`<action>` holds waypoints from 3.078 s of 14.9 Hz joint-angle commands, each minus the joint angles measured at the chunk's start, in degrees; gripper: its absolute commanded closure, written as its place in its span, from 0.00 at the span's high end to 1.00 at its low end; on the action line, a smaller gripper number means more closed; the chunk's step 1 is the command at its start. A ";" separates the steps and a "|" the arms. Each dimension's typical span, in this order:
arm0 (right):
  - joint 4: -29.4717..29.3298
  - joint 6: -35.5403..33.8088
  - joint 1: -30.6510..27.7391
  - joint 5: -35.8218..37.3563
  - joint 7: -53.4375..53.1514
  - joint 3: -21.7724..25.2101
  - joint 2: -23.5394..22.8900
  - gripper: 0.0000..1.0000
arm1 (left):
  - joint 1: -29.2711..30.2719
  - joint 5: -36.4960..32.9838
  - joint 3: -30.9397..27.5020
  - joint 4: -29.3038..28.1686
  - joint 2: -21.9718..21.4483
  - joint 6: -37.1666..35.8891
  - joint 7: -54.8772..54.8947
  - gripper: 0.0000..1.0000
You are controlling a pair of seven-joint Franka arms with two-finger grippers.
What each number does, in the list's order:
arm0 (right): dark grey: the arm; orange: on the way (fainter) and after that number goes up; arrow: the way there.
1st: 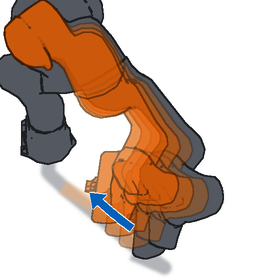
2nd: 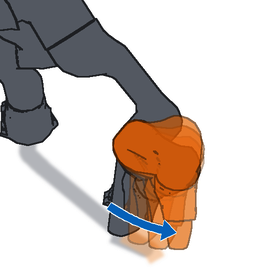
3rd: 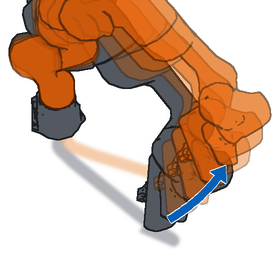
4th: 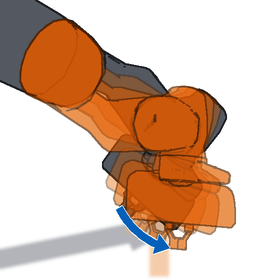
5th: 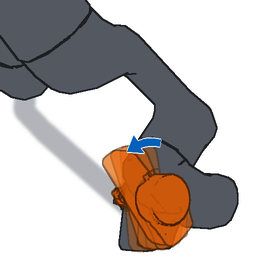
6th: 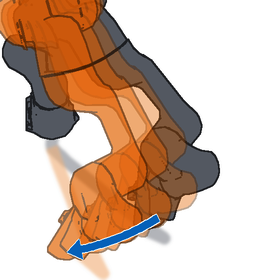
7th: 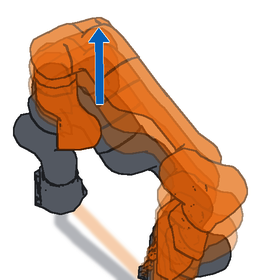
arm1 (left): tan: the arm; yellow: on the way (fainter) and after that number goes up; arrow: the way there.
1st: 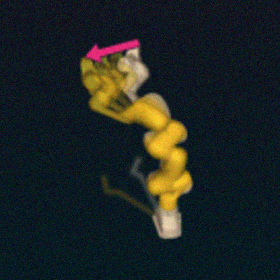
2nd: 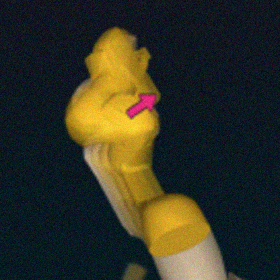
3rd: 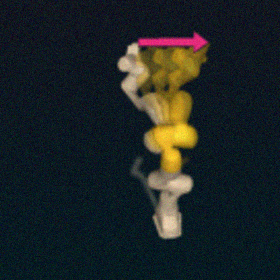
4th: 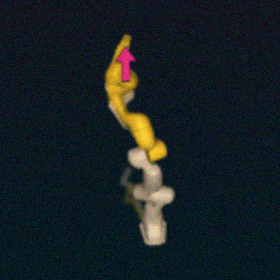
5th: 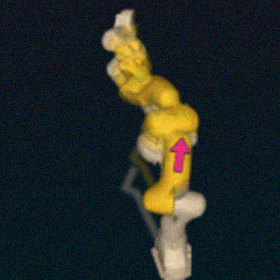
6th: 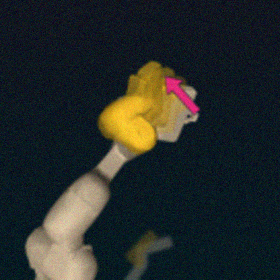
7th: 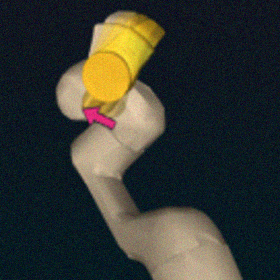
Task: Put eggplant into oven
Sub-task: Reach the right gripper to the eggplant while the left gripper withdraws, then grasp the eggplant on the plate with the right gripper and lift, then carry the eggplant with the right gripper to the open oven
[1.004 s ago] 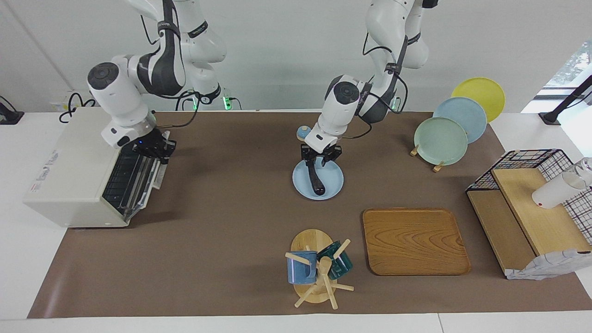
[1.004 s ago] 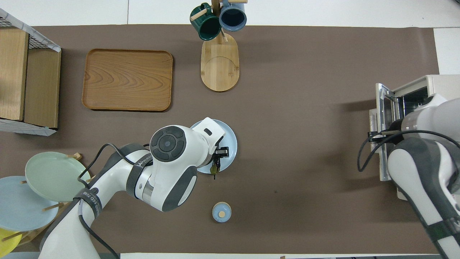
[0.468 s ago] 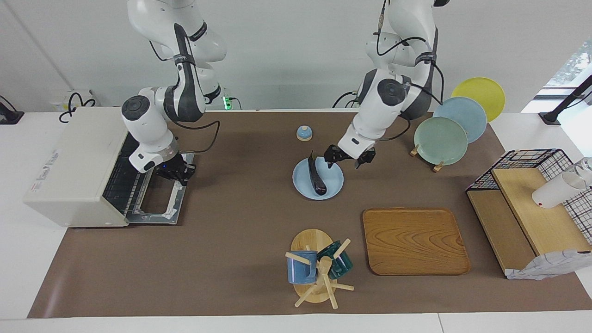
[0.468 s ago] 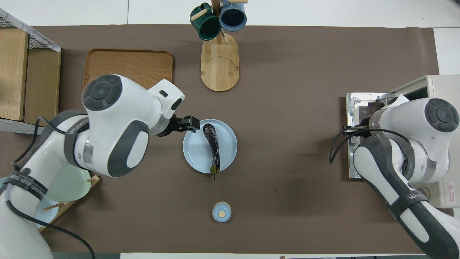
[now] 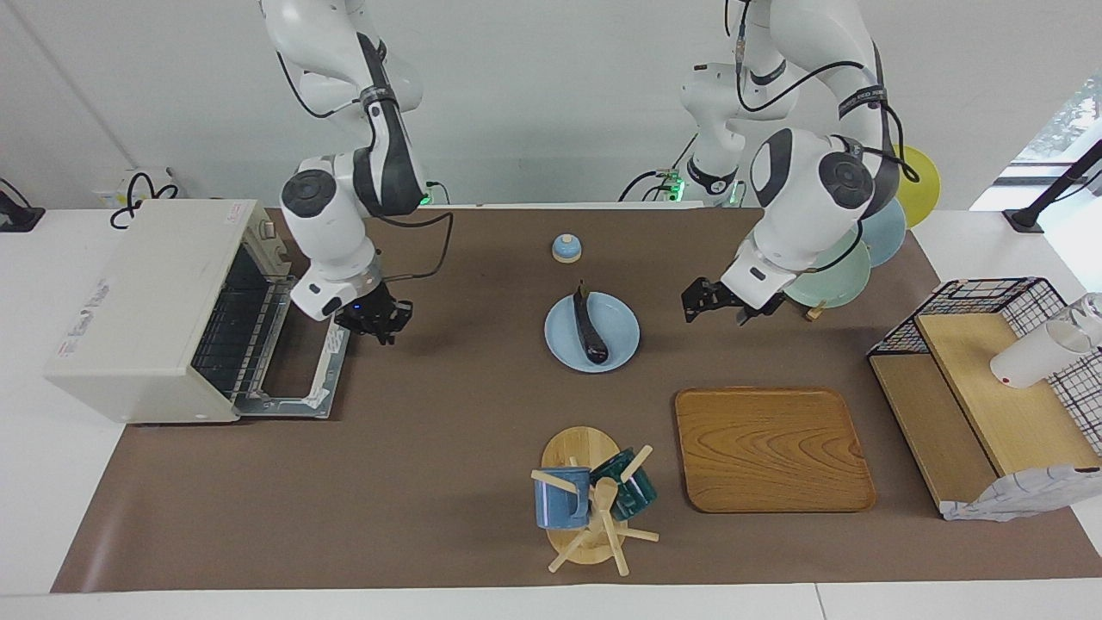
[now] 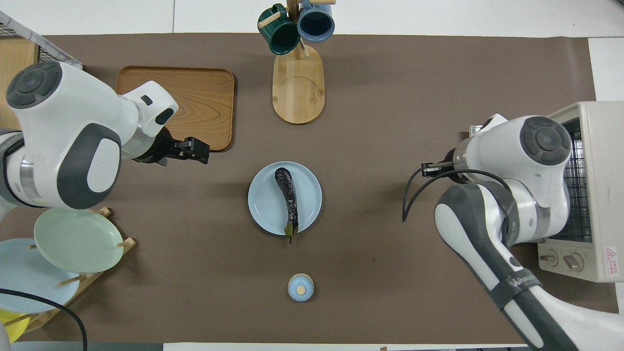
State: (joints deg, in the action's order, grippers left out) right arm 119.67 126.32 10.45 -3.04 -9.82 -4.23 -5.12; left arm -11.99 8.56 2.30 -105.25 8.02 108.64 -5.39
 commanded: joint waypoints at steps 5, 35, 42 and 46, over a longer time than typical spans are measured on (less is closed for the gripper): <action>-35.84 -12.13 25.12 5.56 -31.54 0.01 -19.35 0.26 | 3.20 -4.87 0.07 12.95 -1.34 -19.31 2.23 1.00; -23.09 -7.02 35.53 24.92 -37.91 0.62 -17.94 0.00 | 4.70 -6.01 0.07 1.72 -15.40 -16.44 0.21 1.00; -4.84 -11.80 16.47 24.14 -22.72 0.27 3.06 0.00 | 4.70 -6.01 -0.02 1.98 -15.40 -16.27 0.21 1.00; 1.35 -13.11 5.49 21.33 -10.00 0.27 8.80 0.00 | 4.61 -6.01 -0.02 2.07 -15.40 -16.44 0.21 1.00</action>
State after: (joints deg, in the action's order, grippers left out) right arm 116.69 113.22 21.41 20.31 -26.64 -3.11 -0.46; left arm -7.85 3.62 1.97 -102.18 -6.07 91.44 -4.68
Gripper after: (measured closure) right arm 0.974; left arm 0.000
